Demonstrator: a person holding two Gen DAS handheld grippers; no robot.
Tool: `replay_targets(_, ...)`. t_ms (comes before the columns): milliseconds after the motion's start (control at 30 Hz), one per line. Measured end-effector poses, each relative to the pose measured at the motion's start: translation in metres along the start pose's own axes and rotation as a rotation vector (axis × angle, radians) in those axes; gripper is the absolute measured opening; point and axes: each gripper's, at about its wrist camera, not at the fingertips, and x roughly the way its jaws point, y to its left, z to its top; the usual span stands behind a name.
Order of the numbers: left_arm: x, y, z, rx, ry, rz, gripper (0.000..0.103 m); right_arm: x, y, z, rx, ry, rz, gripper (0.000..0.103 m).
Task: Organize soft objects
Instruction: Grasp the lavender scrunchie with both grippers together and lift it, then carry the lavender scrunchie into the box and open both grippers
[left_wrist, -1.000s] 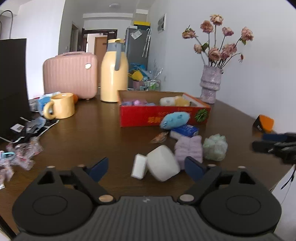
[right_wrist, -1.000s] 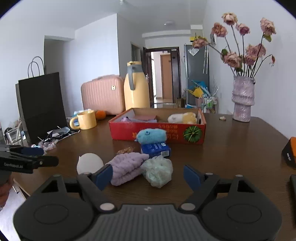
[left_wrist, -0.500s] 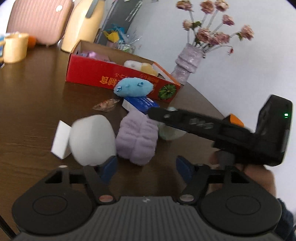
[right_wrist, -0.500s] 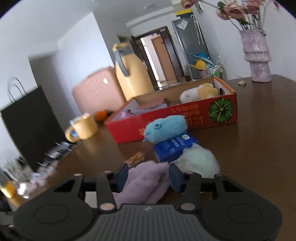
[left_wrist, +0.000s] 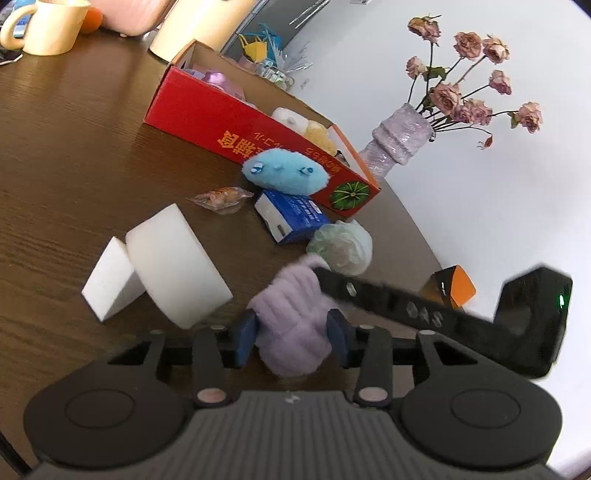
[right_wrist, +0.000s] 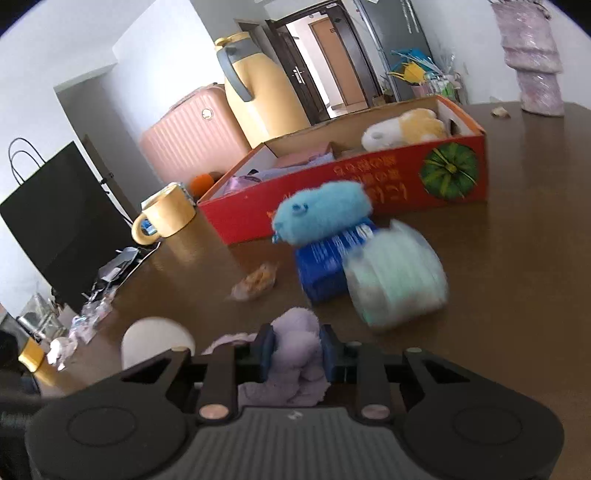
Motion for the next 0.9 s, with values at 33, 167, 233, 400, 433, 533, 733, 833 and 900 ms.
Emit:
replay_targets(33, -0.003, -0.001, -0.002, 0.005, -0.002, 0.004, 0.041, -0.008, -0.001, -0.007, 0.018, 0.002, 0.003, 0.026)
replay_targets(167, -0.007, -0.004, -0.009, 0.012, 0.005, 0.022, 0.041, -0.035, -0.005, -0.033, 0.081, -0.015, 0.015, 0.027)
replay_targets(233, -0.007, -0.005, -0.013, 0.015, 0.014, 0.026, 0.044, -0.041, -0.006, -0.04, 0.092, -0.02, 0.011, 0.027)
replay_targets(400, -0.011, -0.01, -0.017, 0.029, 0.003, 0.061, 0.042, -0.045, -0.005, -0.046, 0.087, -0.028, 0.007, 0.028)
replay_targets(433, -0.012, -0.011, -0.018, 0.031, 0.004, 0.066, 0.029, -0.044, -0.005, -0.047, 0.089, -0.029, 0.004, 0.028)
replay_targets(533, -0.013, -0.013, -0.021, 0.051, 0.01, 0.056, 0.027, -0.042, -0.005, -0.049, 0.087, -0.03, 0.011, 0.021)
replay_targets(733, -0.021, -0.028, -0.016, 0.109, -0.012, 0.04, 0.024, -0.06, 0.006, -0.038, 0.066, -0.08, 0.035, 0.016)
replay_targets(833, -0.028, -0.048, 0.012, 0.177, -0.055, 0.006, 0.023, -0.073, 0.019, -0.003, 0.022, -0.161, 0.058, 0.016)
replay_targets(900, -0.027, -0.063, 0.05, 0.223, -0.08, -0.015, 0.023, -0.073, 0.029, 0.034, -0.044, -0.217, 0.039, 0.015)
